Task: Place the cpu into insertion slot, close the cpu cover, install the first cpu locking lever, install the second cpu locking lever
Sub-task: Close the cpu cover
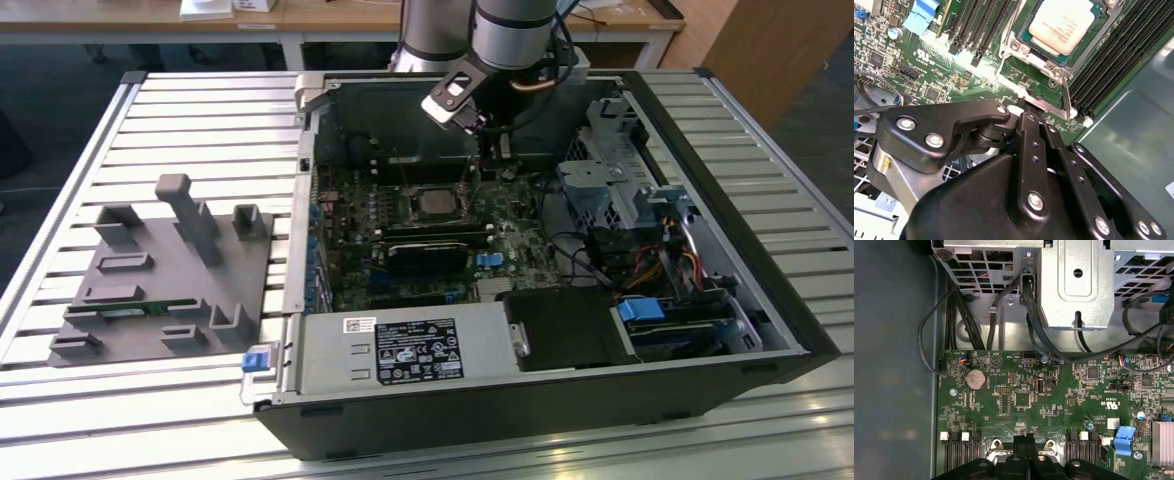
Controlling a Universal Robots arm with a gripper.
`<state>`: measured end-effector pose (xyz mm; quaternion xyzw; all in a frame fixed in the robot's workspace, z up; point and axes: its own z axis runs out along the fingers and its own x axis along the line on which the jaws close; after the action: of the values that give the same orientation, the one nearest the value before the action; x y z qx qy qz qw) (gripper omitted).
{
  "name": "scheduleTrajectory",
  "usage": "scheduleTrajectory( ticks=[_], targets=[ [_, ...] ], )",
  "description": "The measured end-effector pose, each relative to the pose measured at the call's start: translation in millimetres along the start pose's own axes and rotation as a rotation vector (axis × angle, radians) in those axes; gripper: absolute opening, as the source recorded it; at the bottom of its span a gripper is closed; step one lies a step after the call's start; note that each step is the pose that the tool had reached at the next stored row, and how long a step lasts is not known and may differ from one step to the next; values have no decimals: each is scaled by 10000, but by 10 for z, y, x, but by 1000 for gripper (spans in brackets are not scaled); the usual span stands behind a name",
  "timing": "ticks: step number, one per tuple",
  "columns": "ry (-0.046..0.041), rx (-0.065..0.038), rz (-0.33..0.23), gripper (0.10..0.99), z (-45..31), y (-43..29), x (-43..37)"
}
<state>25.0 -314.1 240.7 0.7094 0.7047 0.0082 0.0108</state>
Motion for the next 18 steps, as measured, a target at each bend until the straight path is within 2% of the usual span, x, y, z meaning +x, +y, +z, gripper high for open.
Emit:
scheduleTrajectory(
  ticks=[12,18],
  targets=[
    [-1,0,0,106,1,-22,0],
    [0,0,0,106,3,-59,0]
  ],
)
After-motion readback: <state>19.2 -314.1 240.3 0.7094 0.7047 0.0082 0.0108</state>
